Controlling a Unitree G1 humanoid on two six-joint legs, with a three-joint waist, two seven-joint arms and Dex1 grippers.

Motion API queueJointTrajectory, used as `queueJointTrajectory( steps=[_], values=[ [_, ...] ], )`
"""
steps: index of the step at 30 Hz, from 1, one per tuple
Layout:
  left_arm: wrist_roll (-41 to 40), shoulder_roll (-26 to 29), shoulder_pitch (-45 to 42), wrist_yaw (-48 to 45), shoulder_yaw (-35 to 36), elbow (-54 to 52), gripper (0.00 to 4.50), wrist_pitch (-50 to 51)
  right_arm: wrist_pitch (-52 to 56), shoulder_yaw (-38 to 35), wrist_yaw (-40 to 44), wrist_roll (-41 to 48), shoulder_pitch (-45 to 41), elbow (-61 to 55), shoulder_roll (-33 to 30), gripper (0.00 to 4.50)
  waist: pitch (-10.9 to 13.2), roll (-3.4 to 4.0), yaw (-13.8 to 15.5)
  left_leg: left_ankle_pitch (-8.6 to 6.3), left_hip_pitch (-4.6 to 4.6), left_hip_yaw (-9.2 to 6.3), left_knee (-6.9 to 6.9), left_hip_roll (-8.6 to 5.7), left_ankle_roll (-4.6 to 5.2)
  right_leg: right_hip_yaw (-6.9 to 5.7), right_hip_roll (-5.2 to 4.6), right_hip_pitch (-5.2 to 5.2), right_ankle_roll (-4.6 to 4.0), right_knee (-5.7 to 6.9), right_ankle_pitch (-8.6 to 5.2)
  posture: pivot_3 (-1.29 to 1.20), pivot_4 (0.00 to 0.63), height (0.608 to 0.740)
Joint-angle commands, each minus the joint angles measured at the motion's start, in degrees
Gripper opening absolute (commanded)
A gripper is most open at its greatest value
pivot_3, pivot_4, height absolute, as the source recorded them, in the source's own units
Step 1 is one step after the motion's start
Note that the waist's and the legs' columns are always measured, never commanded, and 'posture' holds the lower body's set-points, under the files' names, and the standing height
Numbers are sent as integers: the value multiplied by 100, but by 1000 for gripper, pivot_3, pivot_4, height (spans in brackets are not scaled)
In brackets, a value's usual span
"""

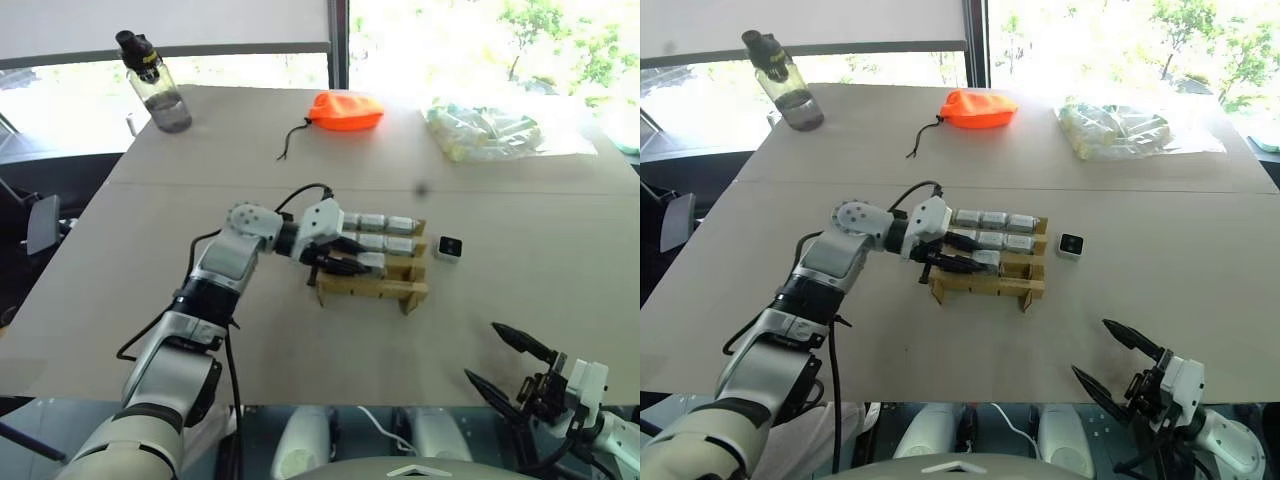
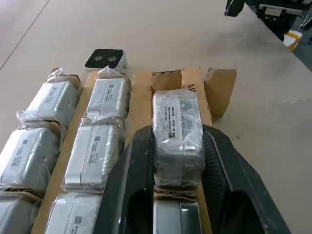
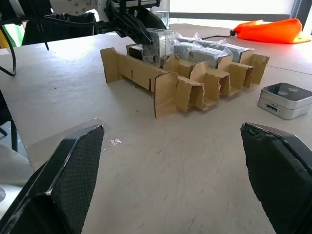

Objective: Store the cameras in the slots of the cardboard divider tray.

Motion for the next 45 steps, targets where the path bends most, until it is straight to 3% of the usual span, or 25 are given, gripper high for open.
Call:
queueJointTrajectory(
  steps=[1, 8, 9, 10, 14, 16, 24, 31, 37, 45],
  values=[
    [184, -56, 70, 25, -157, 170, 722, -71, -49, -105, 1, 36, 11, -133, -15, 4460, 0, 0, 1, 0, -4, 1, 0, 0, 0, 0, 1, -4, 0, 0, 0, 0, 150, 726],
    [168, -106, -42, -11, -121, 272, 722, 31, -28, -101, -6, 38, 11, -163, -17, 4460, -1, 1, 8, 0, -3, -1, 1, 0, 0, -2, -1, -3, 0, 1, 0, 0, 150, 726],
    [60, -111, -52, -81, -82, 192, 1732, 187, -20, -98, -12, 39, 11, -173, -16, 4500, -1, 2, 7, 0, -3, -1, 1, 0, 1, -2, -1, -3, 1, 1, 0, 0, 150, 726],
    [-7, -119, -57, -114, -54, 126, 1961, 299, -16, -98, -13, 44, 13, -179, -16, 4500, -1, 2, 6, 0, -3, -1, 1, 0, 1, -2, -1, -3, 1, 1, 0, 0, 150, 726],
    [115, -139, -95, 109, -16, 94, 3837, 153, -8, -94, -15, 43, 19, -189, -15, 4500, 0, 1, 12, 0, -7, -3, 1, 0, 1, -1, -2, -4, 0, 0, 0, 0, 150, 726],
    [23, -111, -85, 112, 63, -20, 4451, 211, -3, -89, -20, 36, 27, -204, -16, 4500, 0, 0, 15, 0, -7, -3, 1, -1, 1, -2, -3, -4, 0, 0, 0, 0, 150, 726],
    [-1075, 211, -81, -42, 865, -1187, 4451, 1034, 156, -182, -174, 58, -30, -254, -73, 4500, 11, -2, -5, 0, -18, -5, 2, 2, -1, 10, -1, -15, -1, 0, 1, 0, 150, 726],
    [-2397, 1033, 668, 109, 1576, -3210, 4451, 2624, 1510, -364, -1519, -126, -824, -749, -326, 4500, 14, 4, -58, 15, -11, 6, 1, 5, -26, 28, -5, -15, -1, 2, 1, 0, 150, 726],
    [-2694, 1414, 1396, 848, 2072, -4020, 4451, 3084, 2799, -224, -2853, -416, -1630, -1215, -208, 4500, 16, 5, 20, 17, -15, -6, 0, 4, -29, 12, -5, -15, -2, 3, 0, 0, 150, 726],
    [-2912, 1662, 2118, 1771, 2623, -4683, 4451, 3441, 4342, 210, -3896, -752, -2463, -1418, -13, 4500, 20, 1, -11, 17, -17, -2, -2, 0, -29, 16, -6, -15, 0, -3, 2, 0, 150, 726]
  ],
)
